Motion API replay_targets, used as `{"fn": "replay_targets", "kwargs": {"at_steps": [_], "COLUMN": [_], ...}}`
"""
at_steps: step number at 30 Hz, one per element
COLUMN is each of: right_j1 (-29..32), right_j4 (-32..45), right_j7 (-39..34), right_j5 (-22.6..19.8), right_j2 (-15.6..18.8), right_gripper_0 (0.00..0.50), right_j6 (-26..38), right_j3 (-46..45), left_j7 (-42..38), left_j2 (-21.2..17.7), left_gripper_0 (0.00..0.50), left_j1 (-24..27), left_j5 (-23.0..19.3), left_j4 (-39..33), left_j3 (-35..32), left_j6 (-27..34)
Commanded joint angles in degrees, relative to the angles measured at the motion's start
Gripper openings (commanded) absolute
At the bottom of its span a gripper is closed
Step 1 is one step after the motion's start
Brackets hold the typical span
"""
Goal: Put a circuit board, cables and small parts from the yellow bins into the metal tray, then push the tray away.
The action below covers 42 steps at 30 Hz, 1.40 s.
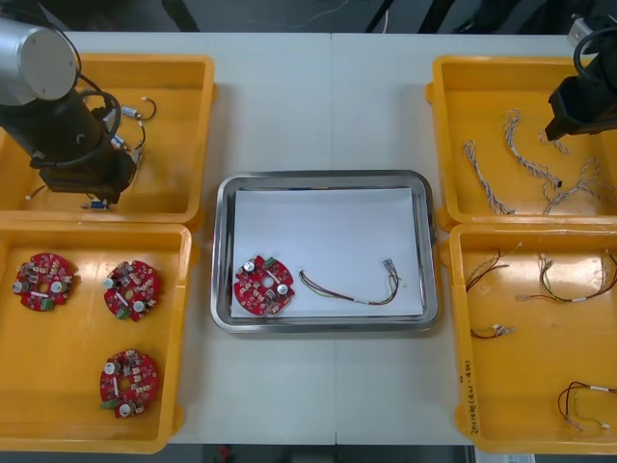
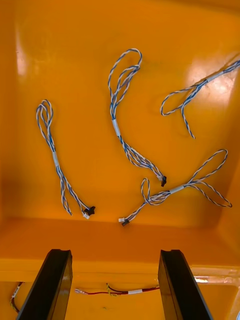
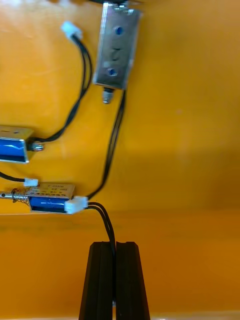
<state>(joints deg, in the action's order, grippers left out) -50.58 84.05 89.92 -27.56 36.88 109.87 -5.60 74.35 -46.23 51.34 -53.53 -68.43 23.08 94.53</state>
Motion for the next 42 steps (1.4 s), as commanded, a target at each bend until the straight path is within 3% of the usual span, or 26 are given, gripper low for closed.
{"fn": "replay_targets", "kwargs": {"at_steps": [1,11,19,30,36,42], "right_j1": [-3.21,-8.66,-9.80,-17.62,-17.97,-17.97], "right_j4": [-3.11,-11.89,-15.59,-30.79,-34.13,-34.66], "right_j7": [3.50,6.23,7.81,10.27,12.12,13.70], "right_j5": [0.40,-0.56,-1.00,-0.12,0.14,0.40], "right_j2": [2.23,2.05,2.05,2.23,2.40,2.67], "right_gripper_0": [0.500,0.500,0.500,0.500,0.500,0.500], "right_j6": [0.13,0.00,-4.22,-8.53,-12.75,-15.21], "right_j3": [-1.69,-1.69,-1.69,-1.69,-1.34,2.35], "left_j7": [4.48,4.48,3.78,2.11,0.44,0.26], "left_j2": [-1.67,-0.97,0.44,1.23,1.23,1.23], "left_gripper_0": [0.000,0.000,0.000,0.000,0.000,0.000], "left_j1": [2.80,2.80,2.97,2.97,2.97,2.97], "left_j5": [-1.41,-2.37,-3.69,-6.42,-10.90,-10.90], "left_j4": [-2.32,-3.82,-3.91,-4.96,-5.14,-5.14], "left_j3": [-1.46,-1.99,-3.49,-4.36,-5.59,-6.03], "left_j6": [-0.84,-3.39,-3.56,-4.88,-5.85,-6.64]}}
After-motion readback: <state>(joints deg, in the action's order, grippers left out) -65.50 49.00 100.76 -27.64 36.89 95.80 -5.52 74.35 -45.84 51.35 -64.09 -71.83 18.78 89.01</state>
